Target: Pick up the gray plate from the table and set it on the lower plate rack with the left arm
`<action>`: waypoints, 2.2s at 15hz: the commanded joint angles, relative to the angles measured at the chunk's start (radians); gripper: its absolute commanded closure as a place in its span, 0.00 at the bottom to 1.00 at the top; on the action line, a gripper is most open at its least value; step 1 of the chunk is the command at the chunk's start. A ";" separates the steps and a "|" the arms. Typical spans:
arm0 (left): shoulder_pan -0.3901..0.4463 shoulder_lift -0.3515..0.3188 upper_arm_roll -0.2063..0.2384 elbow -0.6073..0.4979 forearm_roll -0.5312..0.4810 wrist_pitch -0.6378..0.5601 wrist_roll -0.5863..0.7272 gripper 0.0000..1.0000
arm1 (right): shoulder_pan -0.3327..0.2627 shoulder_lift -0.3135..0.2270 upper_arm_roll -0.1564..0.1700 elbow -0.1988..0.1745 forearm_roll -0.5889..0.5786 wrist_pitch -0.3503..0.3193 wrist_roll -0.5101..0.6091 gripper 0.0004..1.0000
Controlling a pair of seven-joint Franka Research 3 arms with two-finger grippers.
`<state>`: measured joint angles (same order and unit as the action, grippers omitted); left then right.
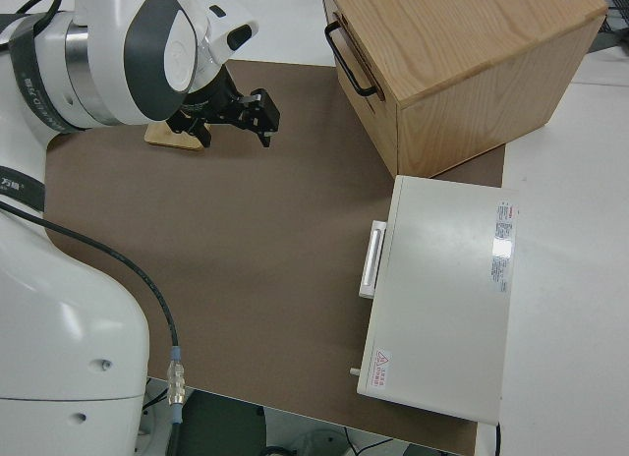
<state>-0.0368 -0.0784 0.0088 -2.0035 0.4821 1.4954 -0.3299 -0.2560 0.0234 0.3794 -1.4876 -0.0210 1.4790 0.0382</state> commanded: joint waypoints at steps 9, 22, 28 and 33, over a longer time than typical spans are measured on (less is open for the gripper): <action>-0.008 0.023 -0.023 -0.006 0.223 -0.096 -0.158 1.00 | -0.026 -0.002 0.024 0.010 -0.002 -0.017 0.014 0.02; -0.012 0.066 -0.041 -0.024 0.247 -0.142 -0.368 1.00 | -0.026 -0.002 0.024 0.010 -0.002 -0.017 0.014 0.02; -0.014 0.088 -0.105 -0.024 0.250 -0.191 -0.434 1.00 | -0.026 -0.002 0.024 0.010 -0.002 -0.017 0.014 0.02; -0.014 0.091 -0.110 -0.024 0.291 -0.214 -0.452 1.00 | -0.026 -0.002 0.024 0.010 -0.002 -0.017 0.014 0.02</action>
<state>-0.0466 0.0110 -0.1020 -2.0230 0.7254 1.3120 -0.7628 -0.2560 0.0234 0.3794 -1.4876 -0.0210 1.4790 0.0382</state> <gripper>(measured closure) 0.996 0.013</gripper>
